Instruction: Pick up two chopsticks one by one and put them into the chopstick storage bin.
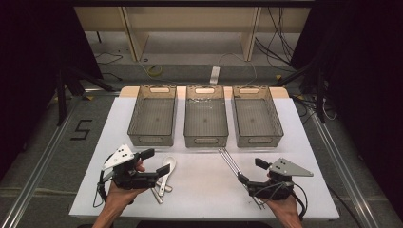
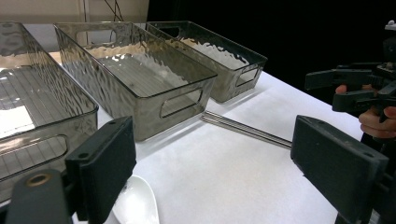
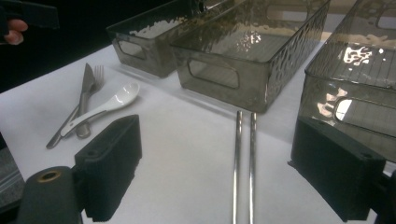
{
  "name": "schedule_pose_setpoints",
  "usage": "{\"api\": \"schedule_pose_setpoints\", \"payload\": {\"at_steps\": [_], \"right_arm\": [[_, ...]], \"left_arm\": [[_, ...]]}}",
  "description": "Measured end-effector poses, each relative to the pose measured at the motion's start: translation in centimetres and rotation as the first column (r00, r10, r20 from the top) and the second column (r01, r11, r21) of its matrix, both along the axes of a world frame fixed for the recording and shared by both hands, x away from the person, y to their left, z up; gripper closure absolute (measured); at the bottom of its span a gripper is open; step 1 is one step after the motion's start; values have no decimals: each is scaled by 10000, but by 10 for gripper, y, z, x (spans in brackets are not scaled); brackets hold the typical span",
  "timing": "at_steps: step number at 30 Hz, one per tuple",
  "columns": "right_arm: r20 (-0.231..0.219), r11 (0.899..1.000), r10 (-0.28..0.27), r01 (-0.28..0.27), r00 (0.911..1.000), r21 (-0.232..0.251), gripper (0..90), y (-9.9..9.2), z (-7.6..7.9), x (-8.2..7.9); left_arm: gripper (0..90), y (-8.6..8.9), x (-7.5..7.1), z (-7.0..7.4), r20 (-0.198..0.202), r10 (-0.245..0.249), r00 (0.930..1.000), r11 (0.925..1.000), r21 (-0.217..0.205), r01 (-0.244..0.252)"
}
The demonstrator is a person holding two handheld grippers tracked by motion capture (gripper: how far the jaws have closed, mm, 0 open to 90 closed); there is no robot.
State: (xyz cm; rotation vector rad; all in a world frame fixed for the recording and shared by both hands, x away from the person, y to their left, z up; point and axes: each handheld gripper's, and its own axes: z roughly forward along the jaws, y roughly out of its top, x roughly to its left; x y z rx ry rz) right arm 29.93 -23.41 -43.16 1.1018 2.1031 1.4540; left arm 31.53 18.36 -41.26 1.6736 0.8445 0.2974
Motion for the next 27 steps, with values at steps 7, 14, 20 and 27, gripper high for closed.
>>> {"api": "schedule_pose_setpoints", "payload": {"at_steps": [7,14,20,27], "right_arm": [[-420,9995,90,-102,9991,-293,178,-1,2,4],[-768,9944,257,-334,9967,-1007,210,-1,7,9],[-1551,9697,217,-585,9877,-2374,240,2,12,20],[-3196,8893,-7,-1456,9476,-4336,319,12,12,46]], "left_arm": [[137,0,-1,0,-20,-35,10000,10000,-13,35],[137,-1,0,0,-34,-33,10000,10000,-8,33],[137,-1,0,0,-39,-5,10000,10000,10,5],[137,-1,0,0,-1,-11,10000,10000,56,11]]}}
